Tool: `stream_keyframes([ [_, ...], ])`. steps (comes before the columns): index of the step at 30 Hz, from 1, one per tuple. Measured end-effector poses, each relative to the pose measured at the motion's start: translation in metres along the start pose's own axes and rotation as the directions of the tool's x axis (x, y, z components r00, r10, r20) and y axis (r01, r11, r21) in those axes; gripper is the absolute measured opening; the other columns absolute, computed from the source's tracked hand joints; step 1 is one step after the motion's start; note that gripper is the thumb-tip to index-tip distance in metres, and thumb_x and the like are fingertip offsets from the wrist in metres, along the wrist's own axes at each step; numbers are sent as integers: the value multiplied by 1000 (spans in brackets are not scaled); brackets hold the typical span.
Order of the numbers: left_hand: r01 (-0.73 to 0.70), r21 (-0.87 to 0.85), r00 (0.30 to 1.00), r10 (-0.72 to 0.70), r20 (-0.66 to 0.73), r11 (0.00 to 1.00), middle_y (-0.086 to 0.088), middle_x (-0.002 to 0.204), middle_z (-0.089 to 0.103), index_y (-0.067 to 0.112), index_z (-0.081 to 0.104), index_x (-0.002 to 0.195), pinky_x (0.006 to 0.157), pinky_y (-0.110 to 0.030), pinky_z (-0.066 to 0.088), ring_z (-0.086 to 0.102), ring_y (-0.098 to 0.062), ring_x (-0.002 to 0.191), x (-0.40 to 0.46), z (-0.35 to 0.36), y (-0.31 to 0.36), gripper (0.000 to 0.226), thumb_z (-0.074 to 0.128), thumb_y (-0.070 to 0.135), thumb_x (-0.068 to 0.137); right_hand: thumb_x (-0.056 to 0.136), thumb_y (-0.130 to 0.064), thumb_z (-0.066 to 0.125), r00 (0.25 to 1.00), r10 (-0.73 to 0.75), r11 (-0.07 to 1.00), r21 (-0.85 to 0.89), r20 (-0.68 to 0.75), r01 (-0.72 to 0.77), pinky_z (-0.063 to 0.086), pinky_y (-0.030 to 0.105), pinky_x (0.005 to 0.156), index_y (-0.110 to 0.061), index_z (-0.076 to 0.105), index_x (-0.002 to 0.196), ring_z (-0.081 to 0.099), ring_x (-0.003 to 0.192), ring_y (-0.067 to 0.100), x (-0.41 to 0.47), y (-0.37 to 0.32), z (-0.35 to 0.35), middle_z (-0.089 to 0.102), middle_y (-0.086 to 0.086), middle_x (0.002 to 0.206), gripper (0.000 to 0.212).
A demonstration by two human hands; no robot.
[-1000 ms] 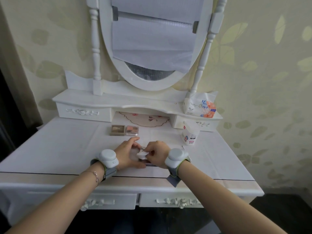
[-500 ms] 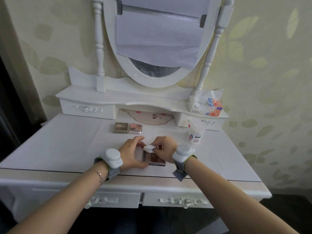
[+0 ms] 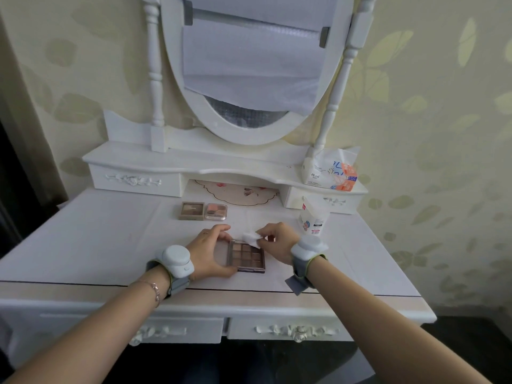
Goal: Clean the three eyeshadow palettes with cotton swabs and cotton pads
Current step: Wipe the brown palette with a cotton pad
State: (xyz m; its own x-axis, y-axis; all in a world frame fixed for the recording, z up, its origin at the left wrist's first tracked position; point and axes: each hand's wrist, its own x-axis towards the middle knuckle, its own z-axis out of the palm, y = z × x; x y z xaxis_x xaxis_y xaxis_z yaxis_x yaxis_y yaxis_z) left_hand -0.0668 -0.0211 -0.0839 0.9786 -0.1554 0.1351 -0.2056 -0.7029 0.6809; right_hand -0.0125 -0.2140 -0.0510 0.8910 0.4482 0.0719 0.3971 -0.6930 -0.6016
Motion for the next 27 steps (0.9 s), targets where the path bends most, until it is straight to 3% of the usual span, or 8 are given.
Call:
stream_keyframes([
  [2,-4,-1,1000,4,-3,1000,16,114,48,18,27,138,93,-11,22,36,-5,117,-1,0,1,111,55,64,41,86,-13,55,999,-26,997,-73,28,28,45,31,76,-15,73,100,53,79,18,1,0,1,67,4,101,22],
  [7,-1,-10,1000,1,-1,1000,15,114,48,18,28,138,94,-12,23,38,-7,117,0,0,-1,111,57,64,41,83,-5,58,982,-153,987,-34,111,158,35,19,62,-8,74,94,48,72,17,-16,-3,1,58,-1,83,20],
  [11,5,-20,1000,-5,-4,1000,17,113,49,19,29,137,94,-12,23,37,-5,115,-1,-1,0,110,58,64,40,82,-5,61,960,-129,992,31,251,125,35,16,60,-7,74,96,45,62,5,-18,0,-7,60,-1,77,19],
  [14,6,-6,1000,-6,-5,1000,18,113,49,20,29,137,92,-10,22,36,-3,114,0,-1,0,110,56,64,41,84,-4,60,996,-56,990,130,65,47,34,13,58,-8,73,94,47,59,0,-10,2,-13,60,-8,78,17],
  [16,2,-3,1000,-2,-11,1000,19,114,49,20,29,137,90,-8,21,35,-2,113,-1,0,0,109,55,64,41,87,-7,58,1000,-20,998,53,-13,21,36,18,60,-9,72,99,48,68,10,-6,4,-13,62,-3,89,19],
  [19,-5,-10,1000,5,-18,1000,18,114,49,20,29,137,90,-8,20,34,-1,113,-2,1,1,108,55,64,41,88,-11,55,1000,-15,997,-74,8,15,35,25,65,-12,72,101,49,76,17,-4,5,-11,67,7,98,21],
  [22,2,-17,1000,-2,-8,1000,17,114,48,20,28,137,93,-11,22,34,-2,115,-1,-1,1,108,56,64,42,88,-11,55,999,-42,996,-80,21,43,32,24,63,-10,73,97,48,73,17,-6,5,-13,66,9,92,20],
  [27,-9,5,1000,9,-10,1000,17,115,48,18,28,138,93,-10,20,34,-4,113,0,0,1,110,53,64,41,86,-17,59,996,-38,998,-51,83,43,46,35,72,-16,74,95,50,71,17,-13,14,-11,69,4,94,18],
])
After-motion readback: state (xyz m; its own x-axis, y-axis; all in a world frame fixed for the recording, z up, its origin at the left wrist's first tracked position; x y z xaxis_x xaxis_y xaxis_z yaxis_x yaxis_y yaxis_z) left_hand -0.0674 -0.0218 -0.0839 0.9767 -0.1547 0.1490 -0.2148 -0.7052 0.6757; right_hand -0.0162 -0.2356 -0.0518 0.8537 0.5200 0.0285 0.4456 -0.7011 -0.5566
